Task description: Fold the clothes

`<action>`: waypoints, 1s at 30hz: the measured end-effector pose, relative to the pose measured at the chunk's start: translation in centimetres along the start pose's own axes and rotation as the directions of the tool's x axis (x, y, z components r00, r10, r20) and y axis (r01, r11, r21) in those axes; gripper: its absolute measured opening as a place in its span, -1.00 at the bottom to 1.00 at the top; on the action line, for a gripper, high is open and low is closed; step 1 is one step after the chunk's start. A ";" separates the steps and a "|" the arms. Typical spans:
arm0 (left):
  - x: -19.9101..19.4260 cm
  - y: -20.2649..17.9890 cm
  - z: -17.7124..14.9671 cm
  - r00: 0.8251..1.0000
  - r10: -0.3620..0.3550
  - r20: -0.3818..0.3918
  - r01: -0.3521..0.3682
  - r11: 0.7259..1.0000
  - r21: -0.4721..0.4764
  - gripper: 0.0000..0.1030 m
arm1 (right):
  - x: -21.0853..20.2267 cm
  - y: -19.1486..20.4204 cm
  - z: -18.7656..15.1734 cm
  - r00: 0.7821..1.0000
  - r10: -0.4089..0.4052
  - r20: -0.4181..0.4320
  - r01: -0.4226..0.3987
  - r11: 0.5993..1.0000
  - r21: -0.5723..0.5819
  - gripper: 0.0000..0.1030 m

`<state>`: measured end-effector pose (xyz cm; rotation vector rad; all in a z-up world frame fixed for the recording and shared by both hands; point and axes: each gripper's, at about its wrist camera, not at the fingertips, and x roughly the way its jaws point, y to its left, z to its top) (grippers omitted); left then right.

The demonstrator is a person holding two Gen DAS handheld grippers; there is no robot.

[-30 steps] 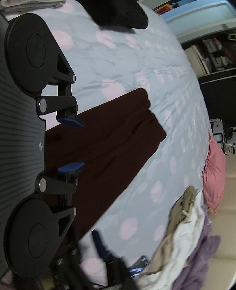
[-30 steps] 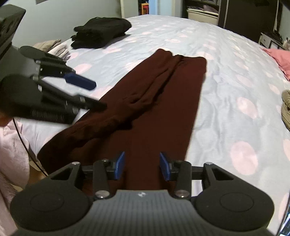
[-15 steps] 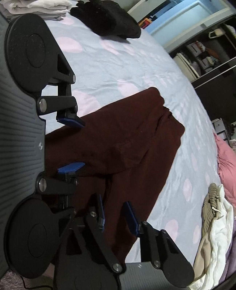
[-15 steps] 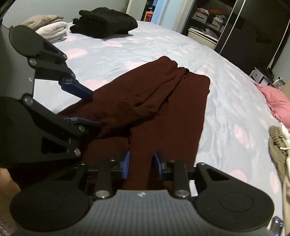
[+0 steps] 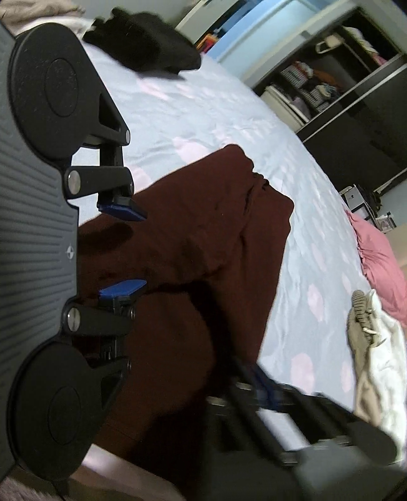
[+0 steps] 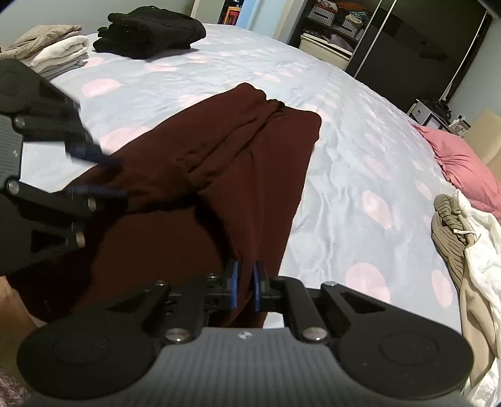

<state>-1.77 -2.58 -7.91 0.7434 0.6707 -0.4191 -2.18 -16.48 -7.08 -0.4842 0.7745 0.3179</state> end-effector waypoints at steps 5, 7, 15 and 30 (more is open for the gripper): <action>0.0 -0.7 -0.2 0.999 0.028 -0.018 -0.026 0.994 0.106 -0.89 | -0.5 0.2 -0.2 1.000 -0.027 0.006 0.027 0.999 -0.025 -0.78; -0.5 -1.1 -0.5 0.999 0.036 -0.013 -0.033 0.987 0.156 -0.90 | -0.4 0.2 -0.2 1.000 0.013 0.012 -0.013 1.000 -0.017 -0.78; 0.2 -0.7 -0.6 1.000 -0.021 -0.016 0.023 0.990 0.136 -0.89 | -0.2 1.6 -0.4 0.998 0.061 -0.016 -0.062 0.995 -0.074 -0.54; -0.1 7.7 1.7 0.992 -0.111 0.065 0.122 0.969 -0.213 -0.49 | 0.0 -6.0 3.8 0.973 0.231 0.009 -0.227 0.948 0.223 -0.13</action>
